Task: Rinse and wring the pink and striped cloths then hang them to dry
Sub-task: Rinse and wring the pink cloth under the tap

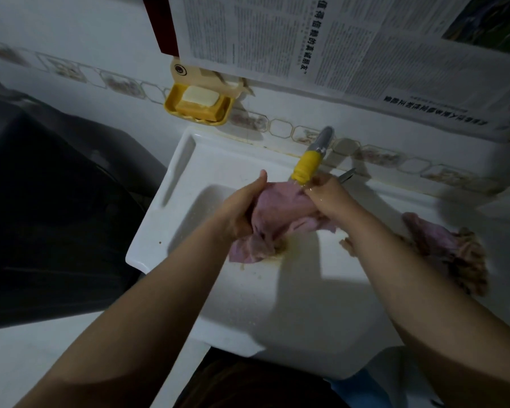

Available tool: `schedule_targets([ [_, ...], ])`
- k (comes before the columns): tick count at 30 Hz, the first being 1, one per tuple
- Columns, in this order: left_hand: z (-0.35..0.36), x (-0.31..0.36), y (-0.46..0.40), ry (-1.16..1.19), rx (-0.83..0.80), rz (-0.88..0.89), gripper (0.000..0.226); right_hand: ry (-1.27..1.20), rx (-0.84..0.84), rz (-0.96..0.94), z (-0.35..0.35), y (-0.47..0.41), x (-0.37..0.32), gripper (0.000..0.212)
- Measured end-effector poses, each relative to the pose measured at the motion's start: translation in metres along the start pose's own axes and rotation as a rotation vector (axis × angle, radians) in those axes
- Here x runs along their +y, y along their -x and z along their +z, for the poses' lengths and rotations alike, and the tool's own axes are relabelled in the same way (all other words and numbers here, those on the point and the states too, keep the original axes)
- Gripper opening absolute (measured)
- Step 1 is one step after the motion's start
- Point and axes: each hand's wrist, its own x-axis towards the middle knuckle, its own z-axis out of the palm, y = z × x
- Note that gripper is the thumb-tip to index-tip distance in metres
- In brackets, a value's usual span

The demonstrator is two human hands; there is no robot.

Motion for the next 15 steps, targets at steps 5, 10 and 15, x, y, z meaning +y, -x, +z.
schedule_targets([
  [5, -0.031, 0.005, 0.001, -0.298, -0.041, 0.123, 0.043, 0.046, -0.143, -0.064, -0.011, -0.007, 0.014, 0.013],
  [10, -0.013, -0.003, -0.013, -0.787, 0.432, 0.345, 0.024, -0.012, 0.059, -0.044, 0.002, -0.009, 0.012, 0.019],
  [15, 0.04, -0.013, -0.006, -0.264, 0.412, 0.193, 0.035, 0.101, 0.237, -0.142, 0.05, 0.001, 0.008, 0.042],
])
